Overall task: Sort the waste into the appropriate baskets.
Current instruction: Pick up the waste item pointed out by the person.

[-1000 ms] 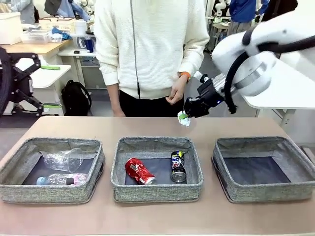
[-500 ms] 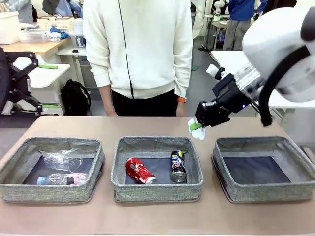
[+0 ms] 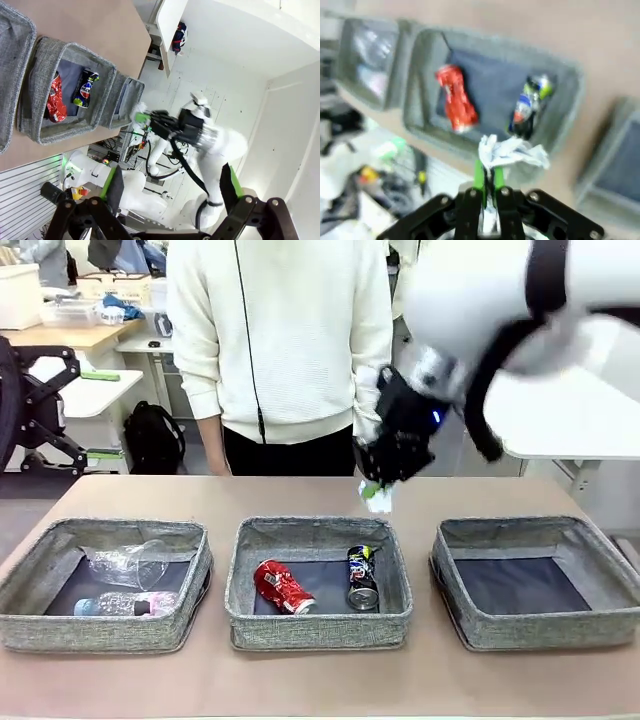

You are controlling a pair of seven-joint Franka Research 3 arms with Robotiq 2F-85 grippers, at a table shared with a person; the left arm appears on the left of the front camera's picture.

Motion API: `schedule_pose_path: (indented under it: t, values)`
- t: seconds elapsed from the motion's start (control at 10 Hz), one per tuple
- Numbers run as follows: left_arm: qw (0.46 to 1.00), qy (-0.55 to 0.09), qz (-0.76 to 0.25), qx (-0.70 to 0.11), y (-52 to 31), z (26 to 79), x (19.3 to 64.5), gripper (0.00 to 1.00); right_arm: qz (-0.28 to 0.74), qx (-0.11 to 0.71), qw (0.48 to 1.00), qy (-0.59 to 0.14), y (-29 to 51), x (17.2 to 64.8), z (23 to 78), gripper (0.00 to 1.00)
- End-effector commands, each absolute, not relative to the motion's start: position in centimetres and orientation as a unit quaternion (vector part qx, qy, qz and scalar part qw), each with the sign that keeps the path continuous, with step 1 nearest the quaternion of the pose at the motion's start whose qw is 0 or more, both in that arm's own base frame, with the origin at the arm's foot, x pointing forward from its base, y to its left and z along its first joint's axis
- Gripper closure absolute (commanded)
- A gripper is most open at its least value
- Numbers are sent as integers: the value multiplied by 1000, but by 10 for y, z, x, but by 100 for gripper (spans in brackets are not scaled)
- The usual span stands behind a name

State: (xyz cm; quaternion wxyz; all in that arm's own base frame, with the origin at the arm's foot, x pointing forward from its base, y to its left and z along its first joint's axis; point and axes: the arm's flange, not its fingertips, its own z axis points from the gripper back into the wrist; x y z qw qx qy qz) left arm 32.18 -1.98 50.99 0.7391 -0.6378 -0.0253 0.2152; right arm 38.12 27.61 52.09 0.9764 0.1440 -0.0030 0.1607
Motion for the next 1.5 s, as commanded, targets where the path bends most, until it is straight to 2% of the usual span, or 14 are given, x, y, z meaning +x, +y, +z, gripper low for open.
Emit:
schedule_pose_path:
  t: [0.0,0.1,0.3,0.5,0.6,0.8,0.9,1.0,1.4]
  values:
    - [735,-26,218,-642,-20,513,322,0,171,-27,981,88,342,373,638,93]
    - [735,-26,218,-642,-20,513,322,0,156,-76,982,80,363,368,675,93]
    - [735,-26,218,-642,-20,513,322,0,149,-112,980,64,400,365,738,93]
    - [735,-26,218,-642,-20,513,322,0,134,-84,987,4,420,354,768,93]
    - [735,-26,218,-642,-20,513,322,0,120,-51,991,-39,421,351,774,93]
    - [735,-26,218,-642,-20,513,322,0,113,-3,990,-80,424,348,779,93]
    - [735,-26,218,-642,-20,513,322,0,99,-23,992,-70,427,351,773,93]
    - [735,-26,218,-642,-20,513,322,0,127,-11,991,-51,412,342,770,93]
    - [735,-26,218,-642,-20,513,322,0,127,-11,991,-51,412,342,770,93]
